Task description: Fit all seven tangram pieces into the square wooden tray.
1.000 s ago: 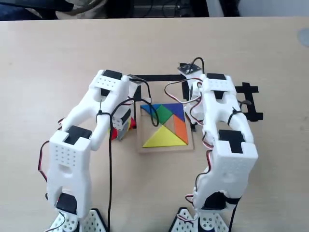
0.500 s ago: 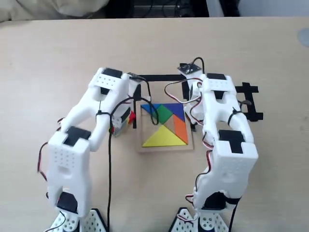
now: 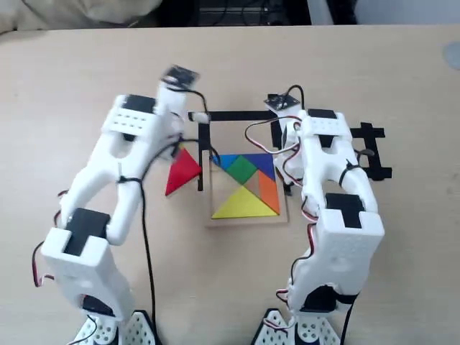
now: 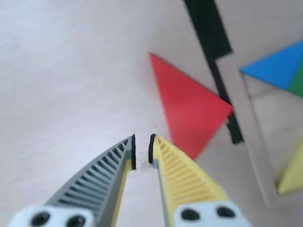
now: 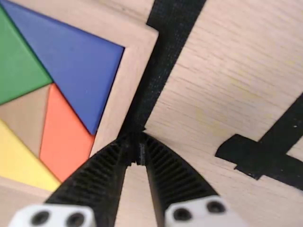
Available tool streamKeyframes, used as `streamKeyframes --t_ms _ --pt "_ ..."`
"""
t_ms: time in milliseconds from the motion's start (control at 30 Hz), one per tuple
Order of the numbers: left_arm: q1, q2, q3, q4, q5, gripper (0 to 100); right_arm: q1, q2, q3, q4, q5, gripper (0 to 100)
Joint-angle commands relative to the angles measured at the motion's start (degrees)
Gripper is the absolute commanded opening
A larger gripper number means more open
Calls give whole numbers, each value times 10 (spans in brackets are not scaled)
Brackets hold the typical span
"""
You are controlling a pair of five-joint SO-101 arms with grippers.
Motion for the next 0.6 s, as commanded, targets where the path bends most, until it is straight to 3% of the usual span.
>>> streamKeyframes --t_ms 0,67,167,400,567 --pt "-44 34 6 -105 4 70 -15 -1 10 8 7 11" --pt "-49 78 4 -131 5 23 -15 -1 10 8 7 11" --pt "-29 119 -3 -107 42 29 -15 -1 10 8 7 11" --pt "-2 113 -99 34 418 30 -16 -1 10 8 7 11" --pt "47 114 -104 60 546 29 -16 -1 10 8 7 11"
